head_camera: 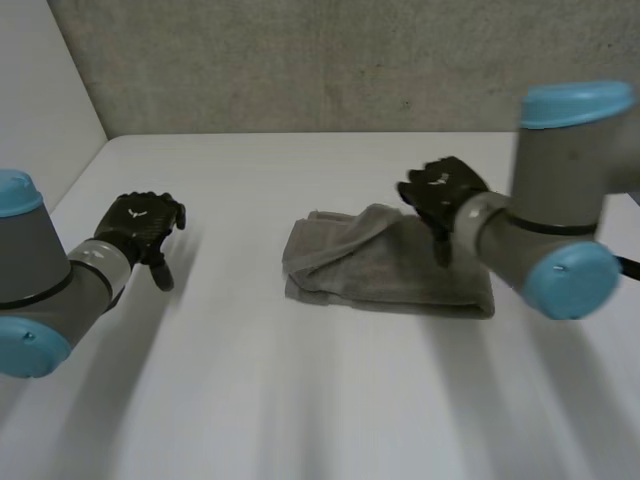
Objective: Fold the towel.
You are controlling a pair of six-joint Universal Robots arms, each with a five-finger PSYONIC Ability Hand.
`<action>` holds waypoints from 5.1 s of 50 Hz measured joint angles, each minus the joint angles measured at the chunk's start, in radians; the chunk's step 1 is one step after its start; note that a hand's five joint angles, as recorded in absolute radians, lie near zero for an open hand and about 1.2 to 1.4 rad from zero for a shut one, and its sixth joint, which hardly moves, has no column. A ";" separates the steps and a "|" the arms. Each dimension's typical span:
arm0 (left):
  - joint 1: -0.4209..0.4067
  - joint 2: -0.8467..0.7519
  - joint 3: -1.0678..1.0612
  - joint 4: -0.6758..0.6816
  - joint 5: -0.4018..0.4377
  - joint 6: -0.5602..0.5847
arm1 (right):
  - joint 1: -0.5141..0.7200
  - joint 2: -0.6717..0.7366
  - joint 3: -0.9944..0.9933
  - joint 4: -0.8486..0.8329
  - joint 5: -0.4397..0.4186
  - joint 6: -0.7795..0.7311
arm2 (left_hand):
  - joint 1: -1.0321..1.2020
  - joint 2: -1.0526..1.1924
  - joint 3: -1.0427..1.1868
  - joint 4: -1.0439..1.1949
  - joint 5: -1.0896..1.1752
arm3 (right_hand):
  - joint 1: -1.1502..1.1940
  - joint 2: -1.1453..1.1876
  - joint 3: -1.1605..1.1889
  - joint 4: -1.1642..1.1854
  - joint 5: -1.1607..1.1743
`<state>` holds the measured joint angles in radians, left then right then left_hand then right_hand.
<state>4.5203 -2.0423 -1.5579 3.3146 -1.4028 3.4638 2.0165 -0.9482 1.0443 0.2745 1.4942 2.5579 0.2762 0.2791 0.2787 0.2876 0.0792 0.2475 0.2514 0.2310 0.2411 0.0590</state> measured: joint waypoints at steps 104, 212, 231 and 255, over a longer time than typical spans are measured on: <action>-0.325 -0.242 0.358 -0.052 -0.141 -0.273 | -0.241 -0.137 0.640 -0.408 -0.190 0.108 | 0.835 0.860 0.877 0.869 0.882 | 1.000 1.059 1.099 1.096 1.087; -0.491 -0.176 0.540 -0.255 -0.089 -0.500 | -0.136 -0.269 0.276 -0.172 -0.165 0.423 | 0.047 0.045 0.047 0.046 0.041 | 0.000 0.001 0.003 0.000 0.000; -0.286 0.217 0.506 -0.406 -0.320 -0.439 | -0.148 -0.424 0.104 -0.087 0.111 0.469 | 0.034 0.029 0.031 0.031 0.022 | 0.000 0.001 0.000 0.000 0.000; -0.241 0.215 0.458 -0.425 -0.313 -0.440 | -0.148 -0.411 0.088 -0.057 0.101 0.467 | 0.024 0.022 0.020 0.024 0.008 | 0.000 0.001 0.000 0.000 0.000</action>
<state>4.2790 -1.8276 -1.1002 2.8898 -1.7161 3.0235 1.8682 -1.3591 1.1321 0.2175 1.5953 3.0251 0.3002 0.3008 0.2986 0.3118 0.0870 0.2474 0.2519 0.2306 0.2411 0.0593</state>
